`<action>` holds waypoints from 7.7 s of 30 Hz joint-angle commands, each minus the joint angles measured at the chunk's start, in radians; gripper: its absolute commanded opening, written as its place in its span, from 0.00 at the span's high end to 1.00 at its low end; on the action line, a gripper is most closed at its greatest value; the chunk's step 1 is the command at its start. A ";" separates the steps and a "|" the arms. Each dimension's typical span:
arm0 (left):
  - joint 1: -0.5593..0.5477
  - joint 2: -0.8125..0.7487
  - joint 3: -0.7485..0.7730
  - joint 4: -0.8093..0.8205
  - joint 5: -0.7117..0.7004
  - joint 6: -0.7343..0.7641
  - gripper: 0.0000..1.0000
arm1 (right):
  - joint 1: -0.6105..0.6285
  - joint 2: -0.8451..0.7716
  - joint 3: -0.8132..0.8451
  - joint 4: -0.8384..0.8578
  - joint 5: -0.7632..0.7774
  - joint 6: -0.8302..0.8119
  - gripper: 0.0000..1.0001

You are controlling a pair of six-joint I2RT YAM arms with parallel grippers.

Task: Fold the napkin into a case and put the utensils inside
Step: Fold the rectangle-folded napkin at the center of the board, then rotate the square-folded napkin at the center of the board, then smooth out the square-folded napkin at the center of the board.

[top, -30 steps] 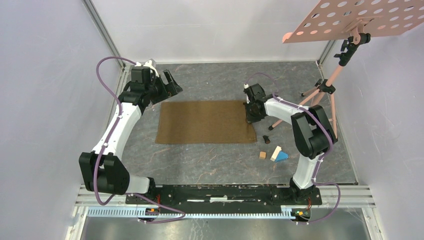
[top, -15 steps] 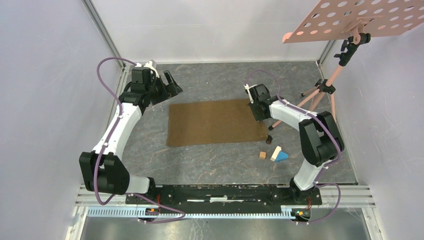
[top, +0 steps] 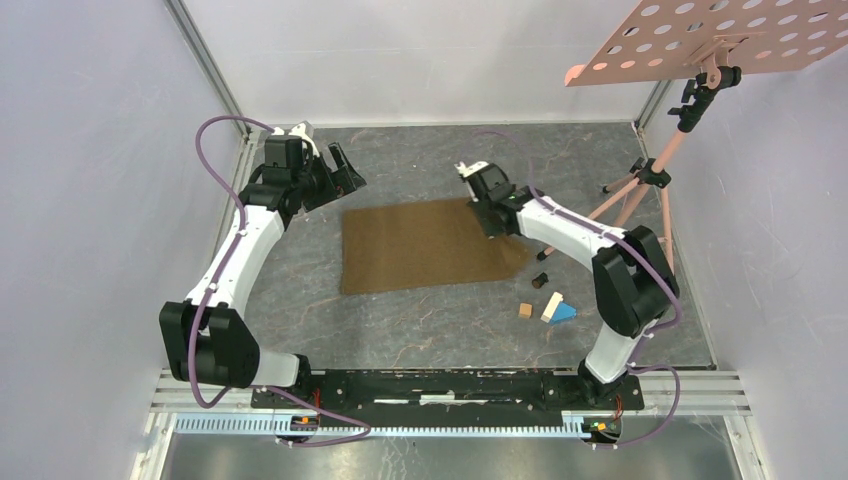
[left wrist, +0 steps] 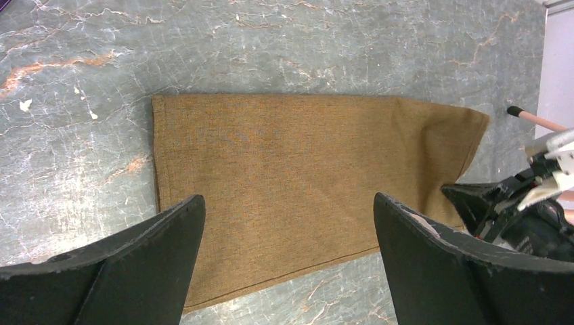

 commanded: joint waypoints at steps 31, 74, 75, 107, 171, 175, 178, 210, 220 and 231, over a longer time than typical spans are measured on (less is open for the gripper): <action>0.079 -0.102 -0.008 0.016 -0.107 0.000 0.00 | 0.324 0.429 0.431 0.399 -0.579 0.632 1.00; 0.091 -0.100 -0.013 0.024 -0.075 -0.009 0.00 | 0.324 0.567 0.540 0.419 -0.602 0.677 1.00; 0.091 -0.100 -0.012 0.024 -0.074 -0.009 0.00 | 0.324 0.570 0.541 0.418 -0.603 0.677 1.00; 0.044 0.123 0.020 -0.045 -0.041 0.005 0.01 | 0.201 0.055 -0.168 0.554 -0.814 0.352 0.54; -0.239 -0.028 -0.545 0.132 0.097 -0.240 0.39 | 0.065 -0.419 -0.702 0.487 -0.664 0.436 0.51; -0.240 -0.020 -0.547 0.137 0.092 -0.229 0.46 | 0.067 -0.416 -0.705 0.488 -0.647 0.441 0.58; -0.240 -0.011 -0.544 0.138 0.093 -0.222 0.55 | 0.067 -0.414 -0.703 0.488 -0.643 0.443 0.65; -0.240 -0.020 -0.598 0.164 0.070 -0.215 0.81 | 0.126 -0.370 -0.668 0.498 -0.531 0.513 0.66; -0.239 -0.016 -0.611 0.182 0.075 -0.214 0.81 | 0.205 -0.355 -0.582 0.348 -0.371 0.481 0.60; -0.240 -0.020 -0.623 0.195 0.085 -0.216 0.82 | 0.232 -0.288 -0.552 0.350 -0.327 0.486 0.64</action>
